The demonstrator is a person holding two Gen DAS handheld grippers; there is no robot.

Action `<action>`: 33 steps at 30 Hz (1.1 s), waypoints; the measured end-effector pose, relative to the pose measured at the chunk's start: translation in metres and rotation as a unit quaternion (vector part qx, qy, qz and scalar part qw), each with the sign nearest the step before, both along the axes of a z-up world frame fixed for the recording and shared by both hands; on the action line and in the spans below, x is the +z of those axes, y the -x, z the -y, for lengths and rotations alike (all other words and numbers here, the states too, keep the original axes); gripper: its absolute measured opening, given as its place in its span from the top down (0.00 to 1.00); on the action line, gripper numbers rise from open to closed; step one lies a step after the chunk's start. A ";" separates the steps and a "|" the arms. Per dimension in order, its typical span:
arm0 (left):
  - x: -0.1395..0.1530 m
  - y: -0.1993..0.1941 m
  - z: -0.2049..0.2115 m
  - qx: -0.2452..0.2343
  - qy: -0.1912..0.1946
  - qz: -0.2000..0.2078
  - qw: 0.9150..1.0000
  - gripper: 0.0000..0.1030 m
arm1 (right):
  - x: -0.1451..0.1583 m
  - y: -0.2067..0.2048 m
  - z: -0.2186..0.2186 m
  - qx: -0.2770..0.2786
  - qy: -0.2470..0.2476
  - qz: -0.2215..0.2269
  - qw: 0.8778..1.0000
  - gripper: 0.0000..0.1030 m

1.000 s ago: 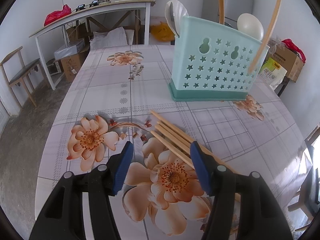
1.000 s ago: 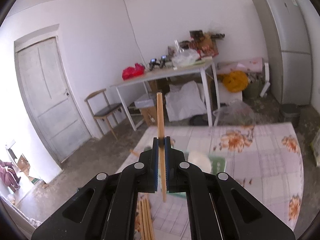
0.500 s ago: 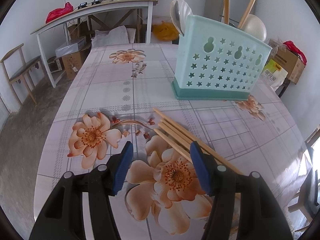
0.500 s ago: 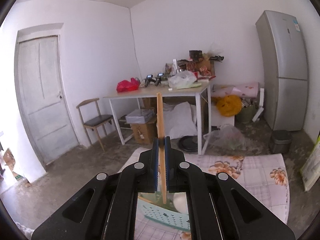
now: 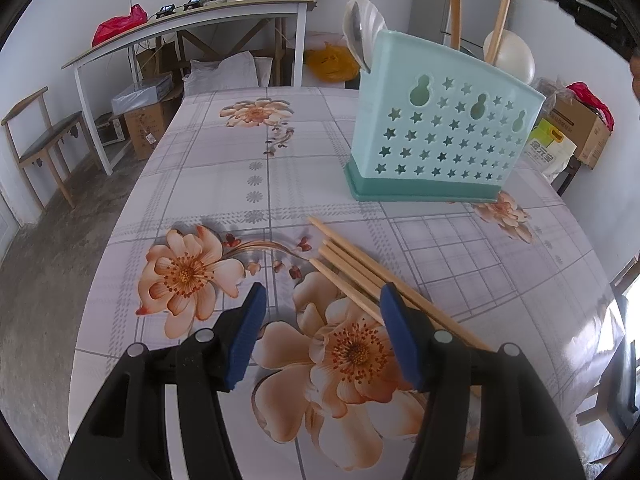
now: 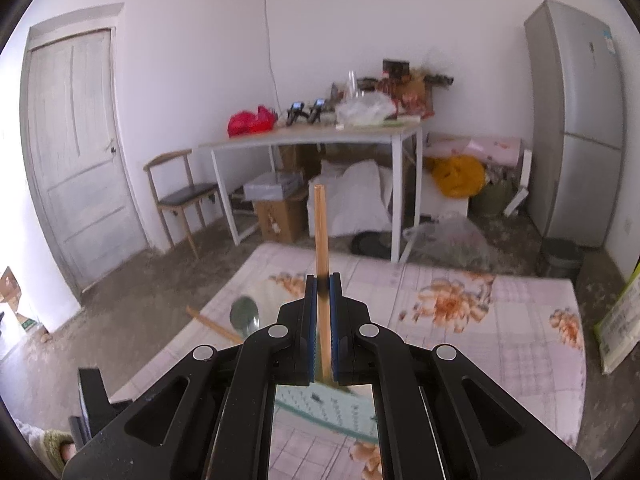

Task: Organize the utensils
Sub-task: 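Carry the chopstick into the green holder and open the right gripper, then grasp another chopstick with the left gripper while the right returns to the pile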

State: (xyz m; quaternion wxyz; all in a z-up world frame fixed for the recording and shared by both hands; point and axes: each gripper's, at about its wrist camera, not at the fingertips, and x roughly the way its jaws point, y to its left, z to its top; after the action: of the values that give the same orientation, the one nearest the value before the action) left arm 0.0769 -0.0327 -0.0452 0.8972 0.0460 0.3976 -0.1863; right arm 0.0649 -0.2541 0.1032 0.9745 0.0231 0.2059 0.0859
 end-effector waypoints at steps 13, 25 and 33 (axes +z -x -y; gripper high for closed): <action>0.001 -0.003 0.002 0.001 -0.002 0.000 1.000 0.44 | -0.009 0.016 0.006 -0.030 -0.026 -0.027 0.999 0.69; 0.004 0.000 0.007 0.005 -0.009 0.000 1.000 0.41 | -0.001 0.082 0.025 -0.096 -0.036 0.034 0.994 0.48; 0.001 0.004 0.012 0.007 -0.006 -0.011 1.000 0.41 | -0.040 0.106 0.035 -0.090 -0.097 -0.015 0.991 0.47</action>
State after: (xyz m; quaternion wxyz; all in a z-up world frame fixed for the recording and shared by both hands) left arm 0.0729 -0.0447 -0.0446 0.8938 0.0465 0.4090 -0.1778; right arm -0.0412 -0.2891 0.0627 0.9682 0.1370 0.2085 0.0173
